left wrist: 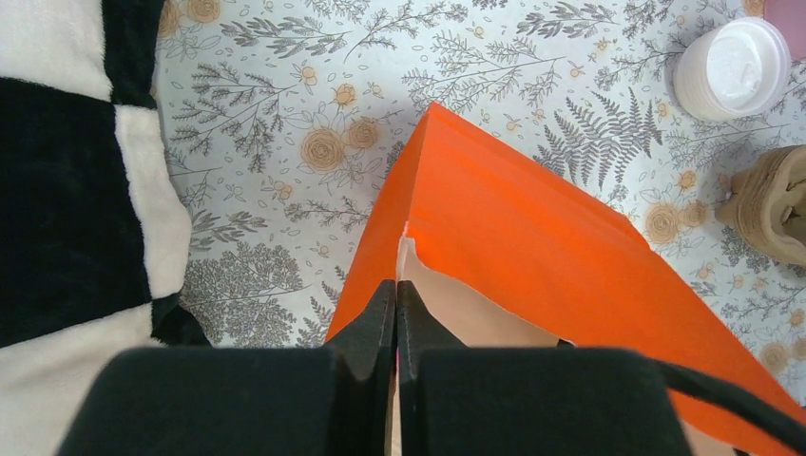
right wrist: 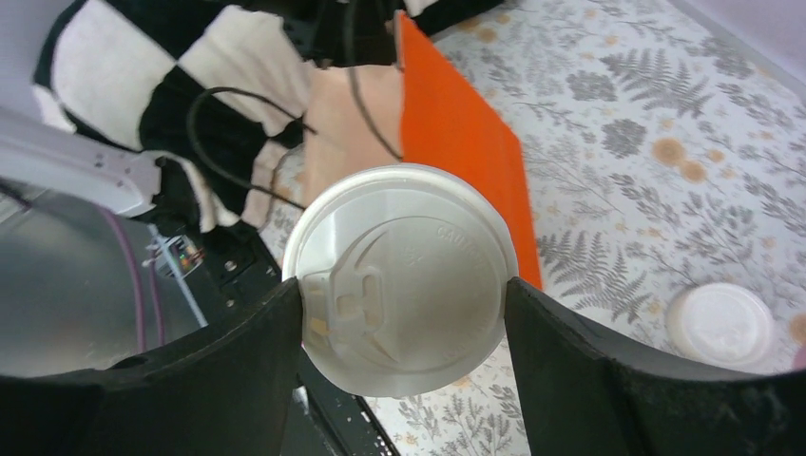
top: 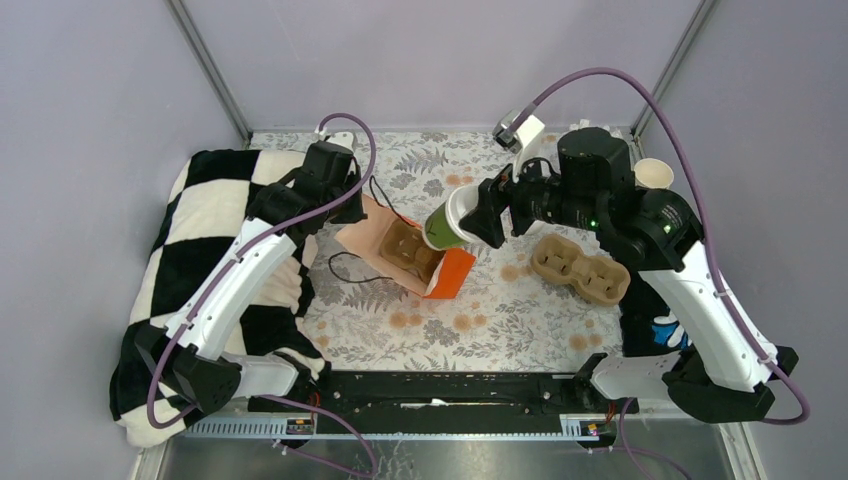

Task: Pack the takeout coffee

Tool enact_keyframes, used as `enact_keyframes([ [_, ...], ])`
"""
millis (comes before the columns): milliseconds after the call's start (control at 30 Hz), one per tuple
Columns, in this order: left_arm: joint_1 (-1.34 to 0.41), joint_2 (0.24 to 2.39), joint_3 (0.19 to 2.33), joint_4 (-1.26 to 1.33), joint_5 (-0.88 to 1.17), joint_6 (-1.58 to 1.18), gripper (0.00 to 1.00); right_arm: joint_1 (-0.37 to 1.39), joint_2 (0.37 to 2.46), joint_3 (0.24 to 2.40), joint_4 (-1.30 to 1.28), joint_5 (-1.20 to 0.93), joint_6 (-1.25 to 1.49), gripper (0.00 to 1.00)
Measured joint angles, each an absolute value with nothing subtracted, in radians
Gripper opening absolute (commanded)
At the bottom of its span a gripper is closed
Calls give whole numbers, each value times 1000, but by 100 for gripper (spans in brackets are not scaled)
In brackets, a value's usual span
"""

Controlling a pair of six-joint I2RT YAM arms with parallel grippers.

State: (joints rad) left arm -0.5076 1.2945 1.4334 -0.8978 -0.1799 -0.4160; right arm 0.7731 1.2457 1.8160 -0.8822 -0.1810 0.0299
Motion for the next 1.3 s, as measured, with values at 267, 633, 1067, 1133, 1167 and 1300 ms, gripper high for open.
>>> enact_keyframes([
  [267, -508, 1291, 1430, -892, -169, -415, 0, 883, 1319, 1921, -900, -236, 20, 76],
  [633, -508, 1291, 1430, -888, -141, -414, 0, 1122, 1423, 1924, -899, -13, -94, 73],
  [1067, -508, 1221, 1378, -876, -96, -414, 0, 1205, 1440, 1813, -841, 226, -249, 72],
  [1133, -508, 1208, 1364, -863, -81, -414, 0, 1209, 1422, 1736, -810, 224, -274, 72],
  [1167, -508, 1202, 1357, -859, -76, -414, 0, 1210, 1413, 1696, -794, 223, -287, 72],
  [1300, -508, 1162, 1320, -839, -57, -412, 0, 1212, 1391, 1557, -725, 218, -352, 71],
])
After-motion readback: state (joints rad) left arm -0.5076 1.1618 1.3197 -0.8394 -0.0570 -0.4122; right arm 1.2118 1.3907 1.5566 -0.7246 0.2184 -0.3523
